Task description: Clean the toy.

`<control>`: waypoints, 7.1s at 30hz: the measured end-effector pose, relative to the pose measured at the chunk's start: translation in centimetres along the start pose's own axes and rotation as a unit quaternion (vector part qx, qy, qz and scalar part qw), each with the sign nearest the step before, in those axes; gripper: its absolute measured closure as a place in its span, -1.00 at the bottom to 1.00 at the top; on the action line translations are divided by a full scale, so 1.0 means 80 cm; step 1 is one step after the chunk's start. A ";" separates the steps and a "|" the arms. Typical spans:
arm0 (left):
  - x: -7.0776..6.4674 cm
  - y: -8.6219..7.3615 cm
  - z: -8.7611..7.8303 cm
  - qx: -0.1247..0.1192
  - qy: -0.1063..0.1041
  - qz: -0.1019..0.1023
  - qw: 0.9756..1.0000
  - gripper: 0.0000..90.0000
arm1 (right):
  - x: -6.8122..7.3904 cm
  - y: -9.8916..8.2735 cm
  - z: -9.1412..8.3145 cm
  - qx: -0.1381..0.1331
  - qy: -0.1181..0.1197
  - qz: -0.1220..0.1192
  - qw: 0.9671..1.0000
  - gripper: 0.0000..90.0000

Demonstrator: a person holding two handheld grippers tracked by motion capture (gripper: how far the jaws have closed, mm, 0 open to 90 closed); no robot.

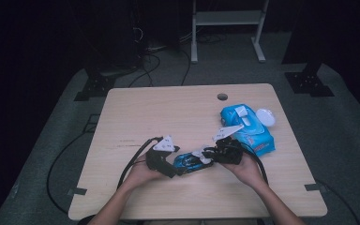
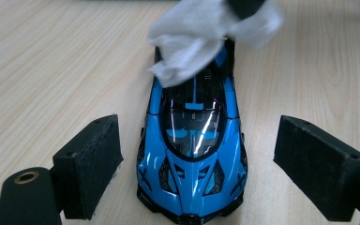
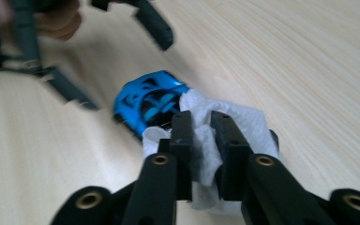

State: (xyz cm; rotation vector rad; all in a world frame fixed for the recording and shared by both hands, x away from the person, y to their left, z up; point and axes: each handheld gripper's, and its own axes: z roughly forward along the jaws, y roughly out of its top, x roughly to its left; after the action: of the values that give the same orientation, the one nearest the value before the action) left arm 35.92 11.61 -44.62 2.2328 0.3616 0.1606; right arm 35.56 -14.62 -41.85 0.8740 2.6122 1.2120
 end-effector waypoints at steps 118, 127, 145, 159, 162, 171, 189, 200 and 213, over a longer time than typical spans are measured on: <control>0.000 -0.008 0.032 0.068 0.006 0.014 0.998 -0.43 | -0.003 -0.022 0.021 0.014 -0.090 -0.063 0.994 0.82; 0.002 -0.009 0.033 0.061 0.002 0.008 0.998 -0.43 | 0.015 -0.021 0.027 0.006 -0.043 -0.060 0.997 0.84; 0.002 -0.010 0.034 0.052 0.001 0.004 0.999 -0.43 | 0.007 -0.033 0.020 0.002 -0.019 -0.052 0.998 0.84; 0.004 -0.015 0.035 0.058 -0.003 -0.002 0.998 -0.48 | -0.016 -0.041 0.008 0.005 -0.040 -0.019 0.999 0.83; 0.000 -0.013 0.036 0.053 0.005 0.010 0.999 -0.46 | -0.015 -0.042 0.008 0.001 -0.045 -0.019 0.999 0.83; 0.000 -0.014 0.036 0.048 0.000 0.007 0.999 -0.44 | 0.024 -0.026 0.032 -0.011 -0.004 -0.049 0.999 0.83; 0.002 -0.016 0.036 0.060 -0.001 -0.002 0.998 -0.47 | 0.025 -0.021 0.031 0.007 -0.023 -0.067 0.997 0.67; 0.002 -0.014 0.038 0.062 -0.001 -0.003 0.998 -0.48 | 0.034 -0.016 0.042 -0.019 -0.048 -0.079 0.996 0.33; 0.005 -0.020 0.027 0.067 -0.007 -0.021 0.997 -0.49 | 0.020 -0.018 0.031 -0.004 -0.049 -0.070 0.996 0.79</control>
State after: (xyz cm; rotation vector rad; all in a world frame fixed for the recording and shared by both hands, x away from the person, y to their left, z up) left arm 36.46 11.06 -47.20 2.3555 0.4225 0.1012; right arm 34.45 -12.86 -44.38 0.7172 2.5419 1.1142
